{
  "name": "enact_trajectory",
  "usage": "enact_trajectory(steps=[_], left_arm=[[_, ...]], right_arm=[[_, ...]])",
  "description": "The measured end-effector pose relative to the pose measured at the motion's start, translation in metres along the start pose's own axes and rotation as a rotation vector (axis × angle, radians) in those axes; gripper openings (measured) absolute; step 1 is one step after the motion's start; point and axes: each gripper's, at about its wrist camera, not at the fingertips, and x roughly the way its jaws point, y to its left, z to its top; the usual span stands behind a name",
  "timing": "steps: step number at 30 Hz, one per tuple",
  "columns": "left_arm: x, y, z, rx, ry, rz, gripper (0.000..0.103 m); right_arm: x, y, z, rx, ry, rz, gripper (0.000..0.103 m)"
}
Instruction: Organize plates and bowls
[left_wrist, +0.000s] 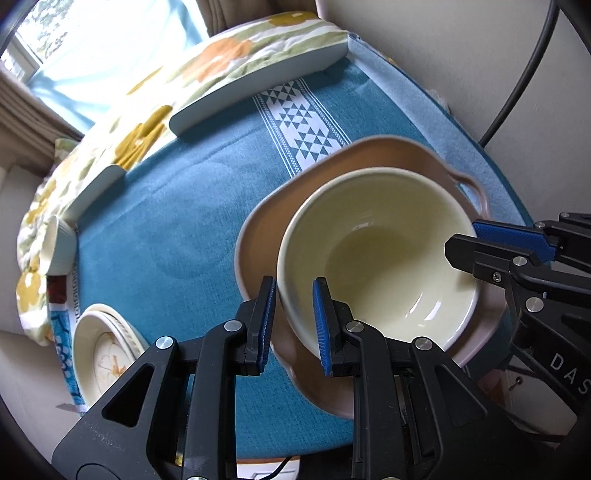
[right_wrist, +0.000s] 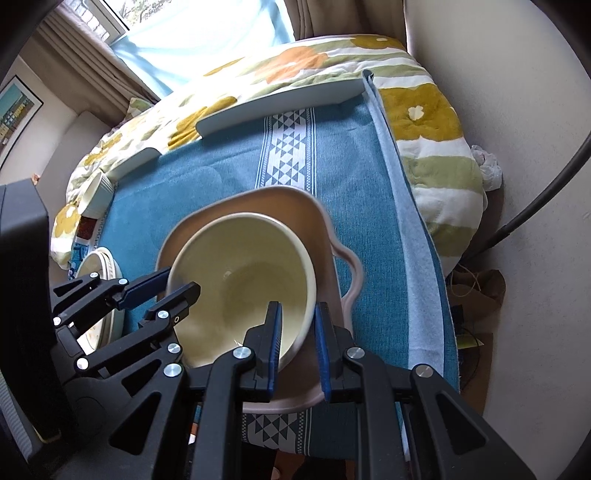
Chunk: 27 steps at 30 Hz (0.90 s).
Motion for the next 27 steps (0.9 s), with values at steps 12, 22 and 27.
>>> enact_trajectory(steps=[12,22,27], left_arm=[[-0.106,0.076,-0.009,-0.276,-0.224,-0.108,0.022],[-0.154,0.186,-0.054,-0.546,-0.353,0.097,0.102],[-0.145,0.251,-0.076,-0.669,-0.317,0.13,0.102]], right_arm=[[-0.07,0.029,0.024,-0.096,-0.161,0.155,0.016],[-0.084,0.114,0.065,-0.298,-0.314,0.308,0.096],[-0.074,0.181,0.107,-0.417,-0.274,0.398,0.096]])
